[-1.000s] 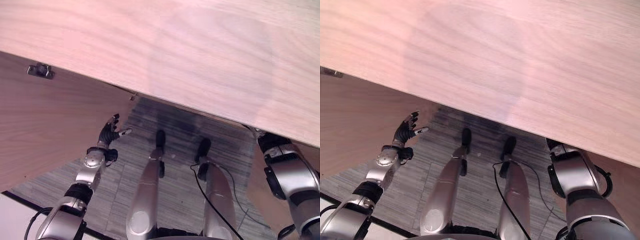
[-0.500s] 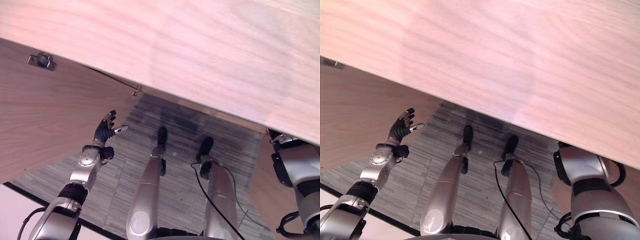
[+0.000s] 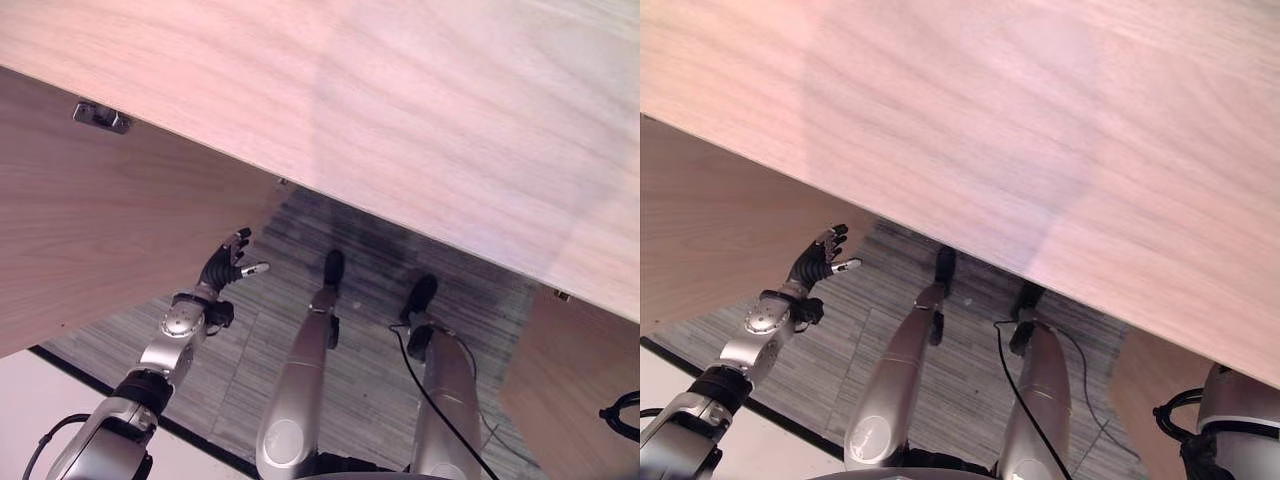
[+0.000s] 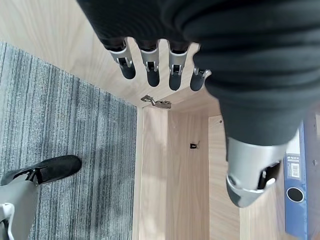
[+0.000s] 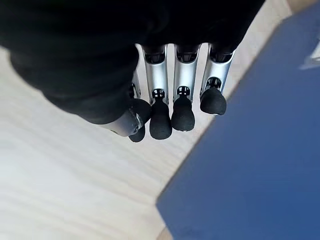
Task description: Put the empty folder in the office cabinet
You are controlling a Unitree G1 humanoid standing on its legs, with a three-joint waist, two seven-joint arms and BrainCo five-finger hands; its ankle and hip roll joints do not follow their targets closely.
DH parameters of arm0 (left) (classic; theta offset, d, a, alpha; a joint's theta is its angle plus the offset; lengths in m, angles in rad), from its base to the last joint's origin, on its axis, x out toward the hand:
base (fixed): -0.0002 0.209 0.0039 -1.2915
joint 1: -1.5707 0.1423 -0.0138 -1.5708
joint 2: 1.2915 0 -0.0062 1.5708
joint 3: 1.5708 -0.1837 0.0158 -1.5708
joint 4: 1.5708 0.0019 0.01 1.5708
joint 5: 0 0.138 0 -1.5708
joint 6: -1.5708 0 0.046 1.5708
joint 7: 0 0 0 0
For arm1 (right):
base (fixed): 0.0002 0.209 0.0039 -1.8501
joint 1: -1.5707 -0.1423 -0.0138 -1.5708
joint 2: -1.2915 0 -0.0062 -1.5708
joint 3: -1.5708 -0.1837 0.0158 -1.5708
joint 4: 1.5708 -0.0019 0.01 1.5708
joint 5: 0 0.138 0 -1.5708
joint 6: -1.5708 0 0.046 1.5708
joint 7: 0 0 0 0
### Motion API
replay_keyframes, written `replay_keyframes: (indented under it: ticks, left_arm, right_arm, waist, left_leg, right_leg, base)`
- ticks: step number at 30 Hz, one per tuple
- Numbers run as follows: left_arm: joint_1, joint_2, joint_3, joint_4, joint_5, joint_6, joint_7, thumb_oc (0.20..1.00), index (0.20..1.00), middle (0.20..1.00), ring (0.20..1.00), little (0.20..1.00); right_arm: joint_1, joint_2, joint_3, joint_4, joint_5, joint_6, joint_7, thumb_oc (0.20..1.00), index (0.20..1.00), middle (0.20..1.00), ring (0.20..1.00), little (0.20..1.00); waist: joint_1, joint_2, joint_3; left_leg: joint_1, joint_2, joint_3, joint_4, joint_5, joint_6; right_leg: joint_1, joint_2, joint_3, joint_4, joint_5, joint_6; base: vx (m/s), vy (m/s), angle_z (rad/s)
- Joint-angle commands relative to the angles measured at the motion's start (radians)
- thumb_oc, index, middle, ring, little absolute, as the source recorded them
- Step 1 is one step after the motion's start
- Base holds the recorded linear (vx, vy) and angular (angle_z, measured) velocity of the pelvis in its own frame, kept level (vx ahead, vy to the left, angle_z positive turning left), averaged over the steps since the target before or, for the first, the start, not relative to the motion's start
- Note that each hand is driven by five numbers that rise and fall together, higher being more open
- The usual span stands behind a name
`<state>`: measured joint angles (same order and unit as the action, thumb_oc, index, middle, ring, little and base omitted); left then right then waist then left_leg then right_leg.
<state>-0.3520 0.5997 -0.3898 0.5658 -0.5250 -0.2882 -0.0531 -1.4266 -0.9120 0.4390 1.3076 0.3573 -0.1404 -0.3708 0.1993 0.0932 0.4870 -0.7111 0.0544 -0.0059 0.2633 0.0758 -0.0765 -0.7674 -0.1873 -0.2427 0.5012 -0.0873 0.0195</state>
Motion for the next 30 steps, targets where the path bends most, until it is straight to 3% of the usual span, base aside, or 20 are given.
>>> replay_keyframes:
  ticks: [1,14,17,19,20,21,22,25,30]
  left_arm:
    - [0.071,0.013,-0.02,-0.032,-0.005,-0.036,-0.002,1.0,1.0,1.0,1.0,1.0]
    - [0.091,0.007,-0.026,-0.043,0.005,-0.034,-0.001,1.0,1.0,1.0,1.0,1.0]
    - [0.094,-0.005,-0.014,-0.032,0.011,-0.034,0.005,1.0,1.0,1.0,1.0,1.0]
    - [0.105,-0.027,0.014,-0.026,0.014,-0.031,0.014,1.0,1.0,1.0,1.0,1.0]
    - [0.112,-0.055,0.045,-0.008,0.024,-0.027,0.019,1.0,1.0,1.0,1.0,1.0]
    - [0.112,-0.108,0.083,0.047,0.052,-0.026,0.028,1.0,1.0,1.0,1.0,1.0]
    - [0.112,-0.106,0.08,0.048,0.052,-0.027,0.028,1.0,1.0,1.0,1.0,1.0]
    - [0.115,-0.162,0.119,0.119,0.083,-0.024,0.035,1.0,1.0,1.0,1.0,1.0]
    - [0.14,-0.214,0.154,0.258,0.17,0.001,0.052,1.0,1.0,1.0,1.0,1.0]
  right_arm:
    - [-0.013,-0.079,0.089,-0.008,0.046,-0.02,-0.02,0.2,0.2,0.2,0.2,0.2]
    - [-0.088,-0.082,0.143,-0.032,0.081,-0.037,-0.025,0.2,0.2,0.2,0.2,0.2]
    - [-0.034,-0.058,0.088,-0.099,0.121,-0.065,-0.035,0.2,0.2,0.2,0.2,0.2]
    - [0.103,-0.025,-0.008,-0.258,0.143,-0.106,-0.053,0.2,0.2,0.2,0.2,0.2]
    - [0.261,0.017,-0.101,-0.444,0.125,-0.148,-0.069,0.2,0.2,0.2,0.2,0.2]
    - [0.503,0.099,-0.241,-0.686,0.007,-0.182,-0.095,0.2,0.2,0.2,0.2,0.2]
    - [0.514,0.1,-0.248,-0.694,0.003,-0.178,-0.098,0.2,0.2,0.2,0.2,0.2]
    - [0.725,0.221,-0.33,-0.851,-0.14,-0.175,-0.097,0.2,0.2,0.2,0.2,0.2]
    - [1.018,0.442,-0.306,-0.989,-0.263,-0.151,-0.016,0.2,0.2,0.2,0.2,0.2]
  waist:
    - [-0.005,0.014,-0.074]
    - [-0.013,0.006,-0.087]
    - [-0.019,0.002,-0.086]
    - [-0.032,-0.005,-0.086]
    - [-0.041,-0.009,-0.077]
    - [-0.055,-0.018,-0.082]
    - [-0.053,-0.02,-0.082]
    - [-0.067,-0.029,-0.093]
    - [-0.109,-0.045,-0.132]
  left_leg:
    - [0.023,0.035,0.024,-0.017,-0.063,-0.058]
    - [0.033,0.035,0.028,-0.03,-0.064,-0.058]
    - [0.039,0.034,0.028,-0.028,-0.066,-0.057]
    - [0.064,0.033,0.029,-0.044,-0.066,-0.056]
    - [0.074,0.036,0.036,-0.063,-0.028,-0.047]
    - [0.115,0.032,0.034,-0.095,-0.022,-0.045]
    - [0.118,0.032,0.033,-0.096,-0.021,-0.045]
    - [0.17,0.032,0.034,-0.143,-0.012,-0.042]
    - [0.284,0.035,0.065,-0.257,0.021,-0.043]
  right_leg:
    - [0.027,-0.031,0.035,0.028,-0.018,0.16]
    - [0.03,-0.03,0.035,0.018,-0.012,0.161]
    - [0.036,-0.027,0.039,0.017,-0.012,0.161]
    - [0.054,-0.024,0.041,0.006,-0.009,0.164]
    - [0.066,-0.022,0.031,-0.025,0.035,0.157]
    - [0.1,-0.016,0.032,-0.056,0.044,0.161]
    - [0.103,-0.016,0.032,-0.057,0.045,0.161]
    - [0.147,-0.011,0.036,-0.104,0.059,0.165]
    - [0.249,-0.006,0.048,-0.223,0.108,0.182]
  base:
    - [0.0,0.0,0.0]
    - [0.0,0.0,0.0]
    - [0.0,0.0,0.0]
    - [-0.02,0.04,0.0]
    - [-0.06,0.031,-0.05]
    - [-0.06,0.026,-0.06]
    - [0.04,0.002,-0.03]
    - [0.04,0.013,-0.13]
    - [0.05,0.061,-0.11]
